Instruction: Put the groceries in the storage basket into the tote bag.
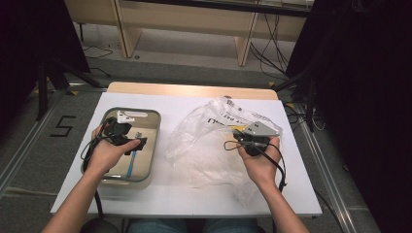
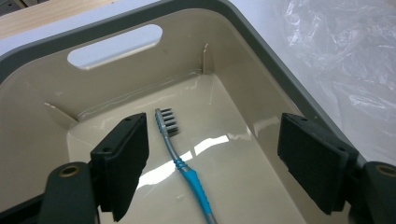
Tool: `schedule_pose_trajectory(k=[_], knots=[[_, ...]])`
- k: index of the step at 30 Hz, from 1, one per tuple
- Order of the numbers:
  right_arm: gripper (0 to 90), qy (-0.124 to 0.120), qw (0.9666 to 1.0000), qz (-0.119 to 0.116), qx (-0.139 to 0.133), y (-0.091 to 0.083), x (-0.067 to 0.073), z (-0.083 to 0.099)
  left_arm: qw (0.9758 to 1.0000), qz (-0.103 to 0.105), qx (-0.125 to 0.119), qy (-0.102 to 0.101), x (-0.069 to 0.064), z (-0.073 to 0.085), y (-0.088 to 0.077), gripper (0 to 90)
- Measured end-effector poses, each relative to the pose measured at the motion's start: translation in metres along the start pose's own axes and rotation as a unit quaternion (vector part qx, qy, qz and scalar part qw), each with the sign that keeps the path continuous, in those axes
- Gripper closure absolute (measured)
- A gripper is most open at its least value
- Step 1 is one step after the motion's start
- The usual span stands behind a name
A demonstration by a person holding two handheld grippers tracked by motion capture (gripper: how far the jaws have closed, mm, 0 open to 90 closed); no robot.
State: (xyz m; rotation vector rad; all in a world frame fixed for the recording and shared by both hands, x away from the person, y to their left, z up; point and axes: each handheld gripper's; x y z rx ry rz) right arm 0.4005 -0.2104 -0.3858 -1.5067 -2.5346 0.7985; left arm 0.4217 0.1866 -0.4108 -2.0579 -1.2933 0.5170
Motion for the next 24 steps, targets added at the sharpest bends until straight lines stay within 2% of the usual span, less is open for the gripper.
schedule_pose_trajectory(k=[13, 18, 20, 24], knots=[[90.0, 0.007, 1.0, 0.002, 0.0, 0.001, -0.002, -0.002, 0.9999, 0.006, 0.014, -0.001, 0.002, 0.001, 0.005, 26.9], [90.0, 0.006, 1.0, 0.001, -0.001, -0.001, -0.003, -0.001, 0.9993, 0.011, 0.037, -0.003, 0.002, 0.001, 0.008, 27.6], [90.0, 0.008, 1.0, 0.001, -0.001, -0.002, -0.003, 0.0, 0.999, 0.004, 0.045, 0.0, 0.002, 0.0, 0.009, 27.9], [90.0, 0.006, 1.0, -0.001, 0.0, -0.002, -0.002, 0.0, 0.998, 0.006, 0.063, 0.0, 0.001, -0.001, 0.016, 28.6]])
Point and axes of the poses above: each handheld gripper's, and its own axes: y roughly forward along the jaws, z roughly out of its underside, x roughly to its left, and after that the axes turned 2 degrees about z, right-handed
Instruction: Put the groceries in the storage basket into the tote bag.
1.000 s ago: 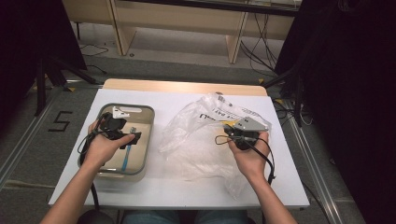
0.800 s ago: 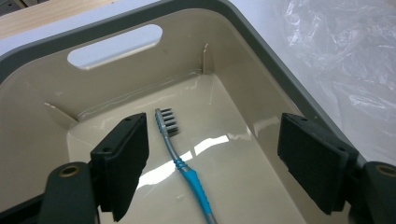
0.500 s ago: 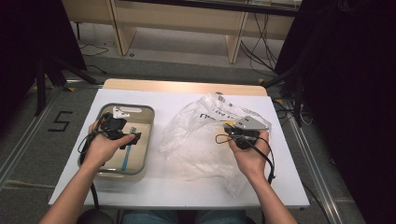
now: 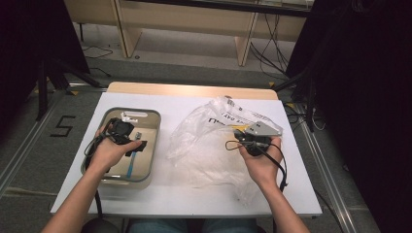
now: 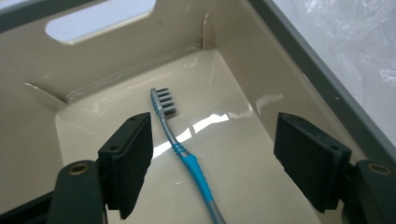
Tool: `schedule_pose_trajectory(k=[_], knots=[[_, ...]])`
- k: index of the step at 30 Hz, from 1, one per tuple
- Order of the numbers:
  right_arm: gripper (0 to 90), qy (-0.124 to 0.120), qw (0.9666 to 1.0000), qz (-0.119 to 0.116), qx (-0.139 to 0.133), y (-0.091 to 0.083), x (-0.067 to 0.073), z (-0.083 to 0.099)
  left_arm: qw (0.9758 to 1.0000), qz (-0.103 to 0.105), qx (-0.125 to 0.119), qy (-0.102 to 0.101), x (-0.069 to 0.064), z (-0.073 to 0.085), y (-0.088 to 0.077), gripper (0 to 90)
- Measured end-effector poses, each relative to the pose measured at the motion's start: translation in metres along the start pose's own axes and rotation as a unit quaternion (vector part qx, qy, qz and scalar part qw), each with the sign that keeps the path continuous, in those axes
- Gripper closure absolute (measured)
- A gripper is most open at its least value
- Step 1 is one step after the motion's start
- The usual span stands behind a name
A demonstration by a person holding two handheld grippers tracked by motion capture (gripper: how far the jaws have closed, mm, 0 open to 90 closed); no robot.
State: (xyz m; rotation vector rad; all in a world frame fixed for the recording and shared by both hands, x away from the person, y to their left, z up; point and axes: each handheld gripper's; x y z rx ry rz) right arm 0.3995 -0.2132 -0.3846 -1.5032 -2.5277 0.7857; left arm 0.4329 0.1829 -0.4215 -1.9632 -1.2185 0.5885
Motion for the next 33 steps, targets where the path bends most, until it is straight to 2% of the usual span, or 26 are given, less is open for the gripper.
schedule_pose_trajectory(k=[5, 9, 15, 21, 33], knots=[[90.0, -0.001, 1.0, 0.0, 0.001, 0.001, 0.0, 0.0, 0.9996, -0.009, 0.028, -0.007, 0.004, 0.0, 0.008, 29.5], [90.0, -0.001, 1.0, 0.0, 0.002, 0.002, 0.0, 0.0, 0.9982, -0.015, 0.054, -0.019, 0.009, 0.003, 0.016, 30.8], [90.0, -0.002, 1.0, 0.0, 0.004, 0.002, 0.001, 0.0, 0.9941, -0.012, 0.103, -0.031, 0.01, 0.006, 0.03, 31.7], [90.0, -0.001, 1.0, -0.001, 0.003, 0.001, 0.001, 0.0, 0.992, -0.016, 0.118, -0.042, 0.012, 0.006, 0.04, 33.6], [90.0, -0.002, 1.0, -0.001, 0.003, 0.002, 0.001, 0.0, 0.9879, -0.016, 0.14, -0.065, 0.014, 0.006, 0.049, 35.7]])
Point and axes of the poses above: each handheld gripper's, and its own axes: y roughly forward along the jaws, z roughly out of its underside, x roughly to its left, and after that the axes turned 2 degrees about z, right-handed
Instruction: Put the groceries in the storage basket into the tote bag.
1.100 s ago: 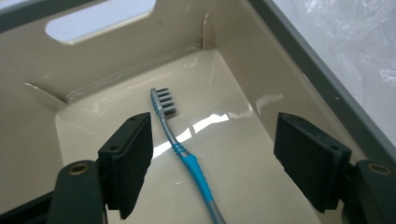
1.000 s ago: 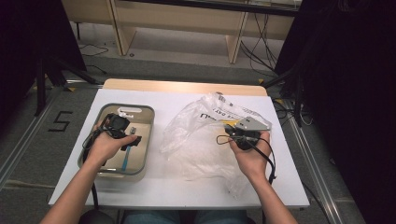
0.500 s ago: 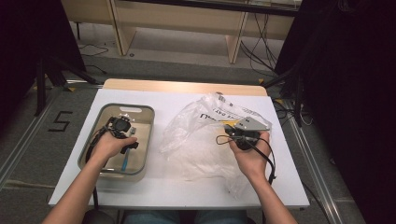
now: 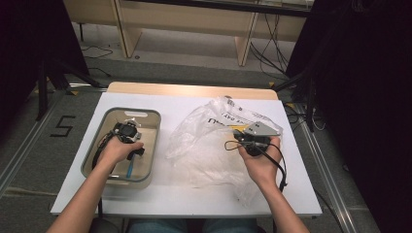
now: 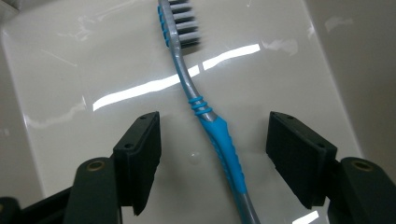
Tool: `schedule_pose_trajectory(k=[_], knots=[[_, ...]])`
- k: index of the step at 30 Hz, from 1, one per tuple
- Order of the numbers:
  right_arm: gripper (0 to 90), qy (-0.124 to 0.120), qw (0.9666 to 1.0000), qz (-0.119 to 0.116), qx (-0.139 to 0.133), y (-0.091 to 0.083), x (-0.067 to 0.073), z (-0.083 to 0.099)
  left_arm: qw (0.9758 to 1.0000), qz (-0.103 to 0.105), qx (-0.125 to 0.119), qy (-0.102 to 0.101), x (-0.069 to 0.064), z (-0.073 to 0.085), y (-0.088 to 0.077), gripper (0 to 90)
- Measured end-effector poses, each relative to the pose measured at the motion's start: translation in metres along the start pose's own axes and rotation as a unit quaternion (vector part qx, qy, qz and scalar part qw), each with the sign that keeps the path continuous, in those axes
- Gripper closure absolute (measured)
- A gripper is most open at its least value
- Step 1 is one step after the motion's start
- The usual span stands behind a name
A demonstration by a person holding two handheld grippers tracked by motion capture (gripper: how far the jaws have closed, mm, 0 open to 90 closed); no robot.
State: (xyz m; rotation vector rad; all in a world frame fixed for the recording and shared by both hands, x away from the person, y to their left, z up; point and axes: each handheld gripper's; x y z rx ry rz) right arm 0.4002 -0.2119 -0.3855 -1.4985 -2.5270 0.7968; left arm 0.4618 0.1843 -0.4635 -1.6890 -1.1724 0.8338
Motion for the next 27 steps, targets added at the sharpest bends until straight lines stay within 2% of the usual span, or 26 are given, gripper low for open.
schedule_pose_trajectory(k=[10, 17, 27], knots=[[90.0, 0.001, 1.0, 0.0, 0.0, -0.001, 0.0, 0.0, 0.9999, -0.001, 0.008, -0.009, 0.002, -0.002, 0.0, 40.9], [90.0, 0.002, 1.0, -0.001, 0.0, 0.0, 0.0, 0.0, 0.9998, -0.002, 0.017, -0.004, -0.002, -0.005, -0.001, 48.7], [90.0, 0.002, 1.0, -0.001, -0.001, -0.001, 0.0, 0.0, 0.9988, 0.001, 0.049, -0.004, -0.002, -0.011, -0.002, 57.8]])
Point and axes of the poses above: each handheld gripper's, and its own axes: y roughly forward along the jaws, z roughly out of its underside, x roughly to its left, and after that the axes turned 2 degrees about z, right-handed
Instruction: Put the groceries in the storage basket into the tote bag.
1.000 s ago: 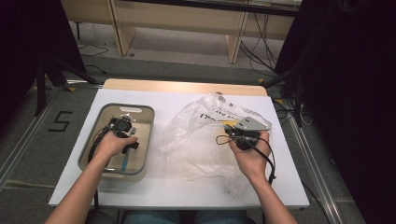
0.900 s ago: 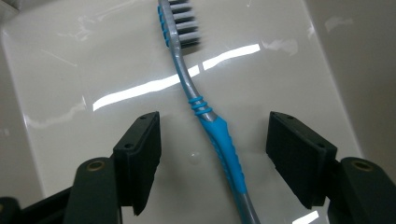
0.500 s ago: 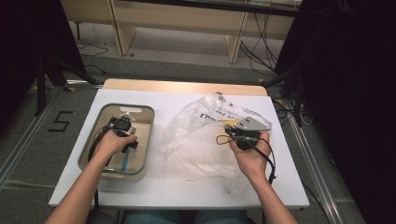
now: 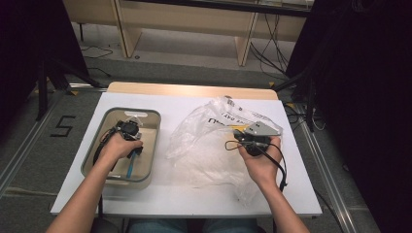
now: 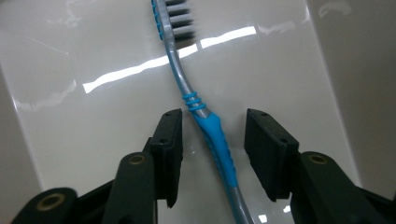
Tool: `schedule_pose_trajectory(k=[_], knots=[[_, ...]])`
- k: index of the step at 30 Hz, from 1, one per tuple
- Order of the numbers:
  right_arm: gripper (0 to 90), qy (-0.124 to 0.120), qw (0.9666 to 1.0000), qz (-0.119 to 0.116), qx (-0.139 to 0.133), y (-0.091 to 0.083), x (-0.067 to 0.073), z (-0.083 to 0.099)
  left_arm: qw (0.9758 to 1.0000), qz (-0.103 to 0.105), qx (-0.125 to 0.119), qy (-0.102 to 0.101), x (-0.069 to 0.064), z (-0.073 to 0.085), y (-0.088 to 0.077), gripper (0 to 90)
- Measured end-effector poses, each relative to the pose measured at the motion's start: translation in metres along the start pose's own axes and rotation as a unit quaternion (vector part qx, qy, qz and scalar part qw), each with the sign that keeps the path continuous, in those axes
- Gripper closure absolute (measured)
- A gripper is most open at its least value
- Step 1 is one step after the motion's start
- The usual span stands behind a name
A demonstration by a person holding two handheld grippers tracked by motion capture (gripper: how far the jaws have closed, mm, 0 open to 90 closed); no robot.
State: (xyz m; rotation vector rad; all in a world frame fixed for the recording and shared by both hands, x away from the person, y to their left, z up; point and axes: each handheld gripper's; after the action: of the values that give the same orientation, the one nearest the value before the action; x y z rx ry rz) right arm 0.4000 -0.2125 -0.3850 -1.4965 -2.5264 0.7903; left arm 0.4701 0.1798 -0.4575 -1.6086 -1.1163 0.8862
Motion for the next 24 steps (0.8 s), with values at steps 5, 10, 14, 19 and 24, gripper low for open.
schedule_pose_trajectory(k=[5, 10, 14, 19, 24], knots=[[90.0, -0.001, 1.0, 0.0, -0.001, -0.0001, 0.0001, -0.0001, 0.9999, 0.001, 0.01, 0.002, 0.0015, -0.0025, -0.0002, 61.3], [90.0, 0.0, 1.0, 0.0, 0.0, -0.0003, 0.0001, 0.0, 0.9999, 0.0, 0.016, 0.003, 0.0029, -0.0041, -0.0002, 64.8], [90.0, -0.001, 1.0, 0.0, 0.0, -0.0003, 0.0003, 0.0001, 0.9998, 0.0, 0.017, 0.003, 0.004, -0.0046, -0.0003, 67.2], [90.0, -0.001, 1.0, 0.0, 0.0, -0.0004, 0.0003, 0.0001, 0.9998, 0.0, 0.02, 0.005, 0.0047, -0.0053, -0.0003, 68.8], [90.0, -0.001, 1.0, -0.001, 0.0, 0.0, 0.0007, 0.0001, 0.9996, -0.003, 0.026, 0.012, 0.0045, -0.0064, -0.0003, 70.6]])
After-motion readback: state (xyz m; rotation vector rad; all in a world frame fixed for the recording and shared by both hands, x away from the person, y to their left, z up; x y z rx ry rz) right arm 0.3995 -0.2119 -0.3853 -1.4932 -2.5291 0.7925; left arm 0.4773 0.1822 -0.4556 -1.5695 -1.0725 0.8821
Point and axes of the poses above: each handheld gripper's, and its own axes: y roughly forward along the jaws, z roughly out of its underside, x roughly to its left, and after that the axes turned 2 degrees about z, right-handed
